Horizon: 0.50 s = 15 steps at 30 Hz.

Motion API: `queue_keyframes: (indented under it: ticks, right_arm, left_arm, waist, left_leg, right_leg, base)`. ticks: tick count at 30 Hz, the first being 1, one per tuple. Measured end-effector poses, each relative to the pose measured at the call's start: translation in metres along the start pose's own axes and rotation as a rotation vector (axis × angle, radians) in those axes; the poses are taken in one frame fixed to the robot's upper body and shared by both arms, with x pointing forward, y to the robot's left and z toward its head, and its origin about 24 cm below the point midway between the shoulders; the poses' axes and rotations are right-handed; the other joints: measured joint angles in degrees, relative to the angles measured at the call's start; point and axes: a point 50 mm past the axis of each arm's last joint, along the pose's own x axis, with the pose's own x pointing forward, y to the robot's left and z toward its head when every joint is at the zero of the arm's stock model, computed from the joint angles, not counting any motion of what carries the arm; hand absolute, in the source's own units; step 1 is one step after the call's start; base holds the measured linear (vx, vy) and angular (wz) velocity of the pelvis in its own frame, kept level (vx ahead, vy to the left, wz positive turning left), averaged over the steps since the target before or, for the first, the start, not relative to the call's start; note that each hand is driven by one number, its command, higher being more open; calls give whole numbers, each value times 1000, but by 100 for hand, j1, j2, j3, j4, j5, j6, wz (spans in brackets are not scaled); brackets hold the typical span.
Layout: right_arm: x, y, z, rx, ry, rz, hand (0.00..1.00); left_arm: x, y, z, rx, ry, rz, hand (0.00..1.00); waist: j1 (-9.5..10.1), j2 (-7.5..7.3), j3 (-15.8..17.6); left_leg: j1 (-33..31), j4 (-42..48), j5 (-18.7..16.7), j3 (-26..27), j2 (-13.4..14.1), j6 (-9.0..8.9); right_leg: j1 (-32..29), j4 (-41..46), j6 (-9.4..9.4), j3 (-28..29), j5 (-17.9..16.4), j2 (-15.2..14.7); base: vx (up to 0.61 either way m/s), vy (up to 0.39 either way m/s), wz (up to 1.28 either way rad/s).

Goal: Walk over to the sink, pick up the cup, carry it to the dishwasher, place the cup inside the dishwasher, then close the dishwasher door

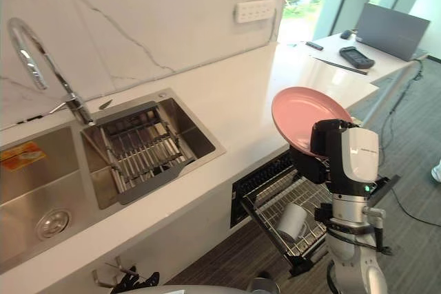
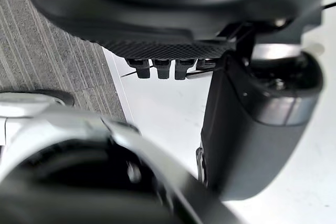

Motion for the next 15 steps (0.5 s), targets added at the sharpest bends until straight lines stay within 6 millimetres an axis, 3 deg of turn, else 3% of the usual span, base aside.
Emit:
queue_keyframes:
  ticks: [2,6,15]
  right_arm:
    - [-3,6,-5,-3,45,19,0]
    - [-20,10,-20,-41,165,84,0]
    - [-69,20,-31,-23,340,207,0]
  left_arm:
    - [-3,12,-1,25,10,23,100]
    - [-8,23,-3,47,16,50,100]
    - [-11,27,-6,108,35,47,100]
  waist:
    - [-7,-21,13]
    - [-48,-6,22]
    - [-134,30,46]
  left_leg:
    - [95,-25,-47,29,54,-111]
    - [179,-189,-61,-303,80,-134]
    - [199,-182,-152,-351,70,-97]
  right_leg:
    - [195,-433,459,7,445,103]
    - [621,-1322,404,1,862,389]
    - [623,-1324,405,15,862,396]
  base:
    - [19,-59,-27]
    - [16,-47,-18]
    - [-10,4,-1]
